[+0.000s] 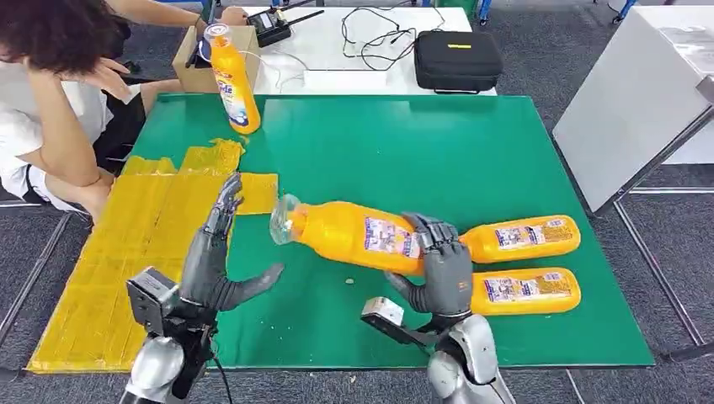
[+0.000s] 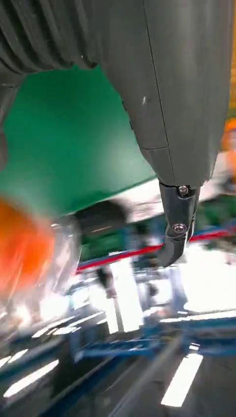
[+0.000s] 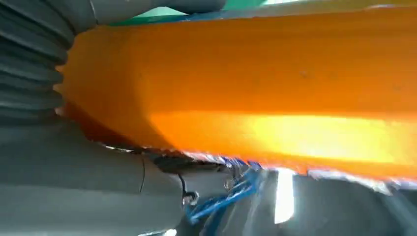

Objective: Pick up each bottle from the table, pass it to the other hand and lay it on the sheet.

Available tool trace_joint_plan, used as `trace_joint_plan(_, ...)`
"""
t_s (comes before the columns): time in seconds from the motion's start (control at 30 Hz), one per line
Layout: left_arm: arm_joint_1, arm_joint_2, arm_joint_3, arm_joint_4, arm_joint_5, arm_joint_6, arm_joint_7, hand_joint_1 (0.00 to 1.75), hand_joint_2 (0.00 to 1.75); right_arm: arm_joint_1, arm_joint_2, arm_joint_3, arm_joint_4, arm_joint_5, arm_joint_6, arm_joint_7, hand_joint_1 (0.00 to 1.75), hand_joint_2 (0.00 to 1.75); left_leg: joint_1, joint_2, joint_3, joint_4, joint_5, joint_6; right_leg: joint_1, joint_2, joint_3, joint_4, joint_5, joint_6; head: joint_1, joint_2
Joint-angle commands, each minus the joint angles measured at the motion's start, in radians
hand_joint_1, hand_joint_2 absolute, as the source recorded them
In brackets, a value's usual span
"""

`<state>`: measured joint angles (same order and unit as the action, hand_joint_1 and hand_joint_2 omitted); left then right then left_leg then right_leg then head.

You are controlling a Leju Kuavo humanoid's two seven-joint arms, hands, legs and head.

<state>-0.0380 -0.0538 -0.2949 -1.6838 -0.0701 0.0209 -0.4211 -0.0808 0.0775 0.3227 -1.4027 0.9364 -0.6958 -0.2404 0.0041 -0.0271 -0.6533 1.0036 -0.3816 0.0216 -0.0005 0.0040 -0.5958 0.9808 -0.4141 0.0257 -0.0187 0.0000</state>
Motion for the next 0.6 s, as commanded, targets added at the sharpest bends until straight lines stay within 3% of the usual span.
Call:
trace_joint_plan(0.03, -0.039, 0.026, 0.008, 0.112, 0.108, -0.090, 0.022, 0.00, 1.75, 0.030, 0.061, -0.125, -0.063, -0.045, -0.002, -0.049, 1.75, 1.75, 0.000, 0.001, 0.005, 0.000, -0.001, -0.001, 0.000, -0.002, 0.005, 0.000, -0.002, 0.000, 0.001, 0.000)
trace_joint_plan(0.17, -0.034, 0.021, 0.021, 0.113, 0.193, -0.145, 0.042, 0.00, 1.75, 0.030, 0.056, -0.121, -0.056, -0.065, -0.002, -0.048, 1.75, 1.75, 0.000, 0.003, 0.005, 0.000, -0.002, -0.001, 0.000, 0.000, 0.005, -0.001, -0.002, 0.000, 0.000, 0.000)
trace_joint_plan(0.23, -0.044, 0.014, 0.023, 0.139, 0.422, -0.313, 0.113, 0.00, 1.75, 0.020, 0.044, -0.085, -0.050, -0.152, -0.002, -0.071, 1.75, 1.75, 0.000, 0.001, 0.006, 0.000, -0.002, -0.001, 0.000, -0.002, 0.006, -0.001, -0.002, 0.000, 0.001, 0.000)
trace_joint_plan(0.3, -0.063, 0.016, 0.013, 0.175, 0.498, -0.368, 0.153, 0.00, 1.75, 0.006, 0.038, -0.046, -0.047, -0.254, 0.031, -0.099, 1.75, 1.75, 0.000, 0.002, 0.005, 0.000, -0.002, -0.001, 0.000, 0.000, 0.005, -0.001, -0.002, 0.000, 0.000, 0.000)
trace_joint_plan(0.6, -0.113, 0.007, -0.055, 0.205, 0.510, -0.388, 0.152, 0.00, 1.75, -0.030, 0.047, 0.076, 0.020, -0.285, 0.087, -0.104, 1.75, 1.75, 0.000, 0.001, 0.002, 0.000, 0.000, 0.000, 0.000, 0.000, 0.003, 0.000, -0.001, 0.000, 0.001, 0.000)
